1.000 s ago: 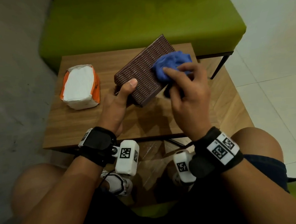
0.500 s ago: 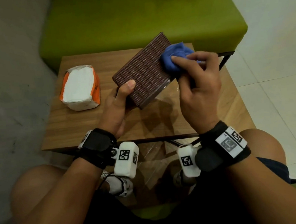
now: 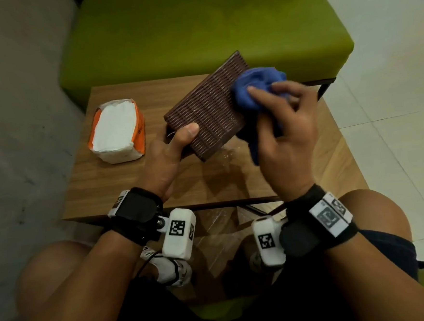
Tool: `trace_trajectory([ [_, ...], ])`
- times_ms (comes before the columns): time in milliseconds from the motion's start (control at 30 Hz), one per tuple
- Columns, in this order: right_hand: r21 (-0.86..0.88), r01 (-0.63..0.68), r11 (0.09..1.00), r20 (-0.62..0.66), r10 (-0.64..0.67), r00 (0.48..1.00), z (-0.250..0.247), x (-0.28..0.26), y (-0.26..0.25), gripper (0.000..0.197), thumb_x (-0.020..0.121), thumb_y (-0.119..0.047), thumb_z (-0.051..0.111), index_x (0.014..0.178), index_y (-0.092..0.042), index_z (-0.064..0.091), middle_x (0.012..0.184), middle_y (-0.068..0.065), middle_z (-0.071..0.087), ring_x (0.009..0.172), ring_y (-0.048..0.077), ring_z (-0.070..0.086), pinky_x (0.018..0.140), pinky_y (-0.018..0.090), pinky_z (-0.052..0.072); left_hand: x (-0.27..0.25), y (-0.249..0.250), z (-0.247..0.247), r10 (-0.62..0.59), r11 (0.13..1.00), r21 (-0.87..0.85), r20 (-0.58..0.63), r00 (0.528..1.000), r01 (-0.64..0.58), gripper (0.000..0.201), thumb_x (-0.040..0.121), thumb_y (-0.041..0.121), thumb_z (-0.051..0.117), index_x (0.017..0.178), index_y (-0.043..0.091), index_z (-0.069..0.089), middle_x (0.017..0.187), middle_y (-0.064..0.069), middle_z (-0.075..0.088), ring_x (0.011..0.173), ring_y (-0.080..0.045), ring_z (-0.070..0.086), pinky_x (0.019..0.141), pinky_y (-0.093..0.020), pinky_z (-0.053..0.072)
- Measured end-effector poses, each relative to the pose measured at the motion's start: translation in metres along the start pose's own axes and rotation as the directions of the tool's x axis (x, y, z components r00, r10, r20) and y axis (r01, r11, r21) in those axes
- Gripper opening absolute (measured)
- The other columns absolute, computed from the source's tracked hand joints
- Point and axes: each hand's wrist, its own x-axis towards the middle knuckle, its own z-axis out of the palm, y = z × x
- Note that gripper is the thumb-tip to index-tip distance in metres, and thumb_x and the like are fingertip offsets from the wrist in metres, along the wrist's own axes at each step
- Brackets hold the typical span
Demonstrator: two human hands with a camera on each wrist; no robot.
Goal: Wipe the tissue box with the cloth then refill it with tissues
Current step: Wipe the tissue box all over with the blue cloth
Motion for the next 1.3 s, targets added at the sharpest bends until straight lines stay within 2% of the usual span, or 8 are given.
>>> trace_trajectory([
  [300,-0.152,0.289,0.945,0.318,-0.230,0.920,0.005,-0.033,-0.018,0.035,0.096,-0.002,0.066,0.128,-0.012,0.076,0.128,0.022,0.060,0.111,0.036,0.057,0.088,0.045,0.049,-0.005,-0.005,0.002,-0.023,1.000,-0.003,0.049,0.999,0.023,0.072,0.088,0.047,0.073,0.150,0.013,0.059,0.142,-0.009,0.072,0.134,-0.027,0.068,0.120,-0.056,0.047],
  [500,-0.022,-0.020,1.000,0.018,0.021,1.000,-0.010,0.013,0.012,0.034,0.099,-0.001,0.061,0.126,-0.014,0.077,0.125,0.017,0.060,0.113,0.028,0.061,0.097,0.039,0.052,-0.010,0.002,0.001,-0.070,0.997,-0.042,0.016,0.997,0.071,0.031,0.088,0.045,0.071,0.117,0.043,0.079,0.132,0.000,0.078,0.129,-0.026,0.071,0.114,-0.062,0.050],
  [667,0.300,-0.192,0.934,0.185,0.141,0.973,-0.020,0.014,0.004,0.037,0.105,0.008,0.050,0.132,-0.005,0.070,0.126,0.018,0.066,0.106,0.007,0.066,0.082,0.011,0.054,-0.010,0.009,-0.002,-0.123,0.992,0.000,0.045,0.991,0.123,0.024,0.096,0.047,0.062,0.107,0.052,0.082,0.127,0.005,0.080,0.127,-0.023,0.071,0.117,-0.065,0.047],
  [767,0.380,-0.253,0.890,0.216,0.180,0.960,-0.020,0.005,0.006,0.035,0.108,0.000,0.050,0.136,-0.009,0.068,0.128,0.015,0.064,0.102,0.032,0.070,0.075,0.033,0.064,-0.004,0.010,-0.005,-0.094,0.996,0.012,0.027,0.995,0.094,0.024,0.106,0.040,0.059,0.121,0.035,0.077,0.128,0.003,0.080,0.122,-0.015,0.074,0.120,-0.058,0.046],
  [833,0.387,-0.274,0.881,0.221,0.200,0.955,-0.018,0.002,0.005,0.035,0.108,-0.003,0.051,0.138,-0.011,0.068,0.129,0.011,0.065,0.092,0.035,0.072,0.075,0.045,0.064,0.000,0.010,-0.010,-0.048,0.998,0.046,0.011,0.999,0.047,0.037,0.104,0.043,0.063,0.139,0.031,0.065,0.135,0.002,0.077,0.127,-0.016,0.072,0.119,-0.056,0.048],
  [967,0.396,-0.293,0.870,0.208,0.226,0.952,-0.019,0.003,0.001,0.036,0.108,0.000,0.052,0.139,-0.010,0.067,0.129,0.011,0.064,0.084,0.031,0.073,0.070,0.031,0.062,0.005,0.008,-0.026,0.033,0.980,0.191,0.083,0.996,-0.048,0.114,0.076,0.060,0.089,0.167,0.027,0.028,0.152,0.003,0.063,0.137,-0.014,0.064,0.110,-0.040,0.057],
  [1100,0.335,-0.254,0.907,0.223,0.185,0.957,-0.015,0.003,0.007,0.037,0.107,-0.012,0.053,0.140,-0.023,0.067,0.132,-0.002,0.065,0.103,0.040,0.071,0.084,0.060,0.060,0.005,0.010,-0.027,0.054,0.880,0.460,0.149,0.987,-0.117,0.131,0.056,0.044,0.105,0.156,0.035,0.022,0.145,0.027,0.049,0.123,0.027,0.052,0.098,0.000,0.044],
  [1300,0.313,-0.224,0.923,0.216,0.160,0.963,-0.015,-0.008,0.009,0.039,0.107,-0.006,0.052,0.140,-0.018,0.067,0.133,-0.004,0.065,0.111,0.032,0.068,0.088,0.061,0.059,0.011,0.017,-0.035,0.176,0.726,0.647,0.152,0.973,-0.233,0.122,0.053,0.058,0.103,0.151,0.034,0.034,0.153,0.009,0.049,0.137,-0.005,0.054,0.109,-0.025,0.051],
])
